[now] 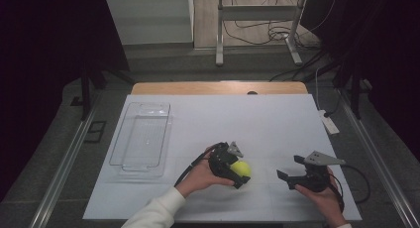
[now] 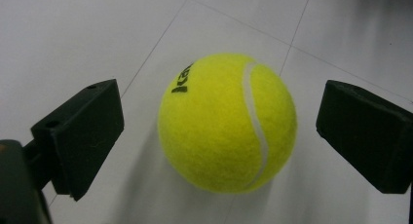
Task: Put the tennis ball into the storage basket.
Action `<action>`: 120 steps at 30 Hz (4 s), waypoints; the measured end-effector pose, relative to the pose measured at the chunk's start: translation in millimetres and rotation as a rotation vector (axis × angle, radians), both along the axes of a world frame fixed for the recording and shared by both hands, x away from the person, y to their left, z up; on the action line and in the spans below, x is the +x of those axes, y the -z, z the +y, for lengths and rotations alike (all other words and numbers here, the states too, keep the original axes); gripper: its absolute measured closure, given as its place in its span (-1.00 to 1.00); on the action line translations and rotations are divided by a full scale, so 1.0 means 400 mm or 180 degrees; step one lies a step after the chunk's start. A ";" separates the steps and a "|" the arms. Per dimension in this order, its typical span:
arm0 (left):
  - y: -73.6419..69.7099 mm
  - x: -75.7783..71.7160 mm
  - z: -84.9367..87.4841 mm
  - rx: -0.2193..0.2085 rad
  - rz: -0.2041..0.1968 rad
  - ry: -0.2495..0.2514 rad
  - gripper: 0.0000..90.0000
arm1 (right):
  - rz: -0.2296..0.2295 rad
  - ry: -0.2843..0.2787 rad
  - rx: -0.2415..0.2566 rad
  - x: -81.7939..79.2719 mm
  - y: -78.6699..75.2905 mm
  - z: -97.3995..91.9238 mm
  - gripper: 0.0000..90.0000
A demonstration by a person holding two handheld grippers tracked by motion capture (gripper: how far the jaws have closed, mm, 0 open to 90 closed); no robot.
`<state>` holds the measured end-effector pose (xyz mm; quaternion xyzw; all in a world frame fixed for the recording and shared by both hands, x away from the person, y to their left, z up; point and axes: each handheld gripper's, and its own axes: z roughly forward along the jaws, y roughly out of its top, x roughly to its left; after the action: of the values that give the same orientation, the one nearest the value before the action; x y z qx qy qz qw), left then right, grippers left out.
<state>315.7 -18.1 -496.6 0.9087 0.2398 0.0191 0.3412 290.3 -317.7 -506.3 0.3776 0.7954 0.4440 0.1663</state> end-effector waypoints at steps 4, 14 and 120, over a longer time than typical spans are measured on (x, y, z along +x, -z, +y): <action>0.008 -0.003 -0.011 0.0045 0.0011 0.0022 -0.88 | 0.0004 -0.0005 -0.0004 0.000 0.000 0.001 -0.80; 0.017 -0.006 -0.016 0.0177 -0.0021 0.0047 -0.44 | -0.0014 -0.0008 -0.0017 -0.001 -0.001 0.001 -0.79; -0.186 -0.024 0.255 -0.0804 -0.0755 -0.0798 -0.40 | -0.0065 0.0010 -0.0012 -0.004 -0.003 -0.001 -0.78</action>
<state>306.2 83.9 -422.1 0.8131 0.3096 0.1380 0.4732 288.5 -318.1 -505.0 0.3739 0.7939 0.4460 0.1758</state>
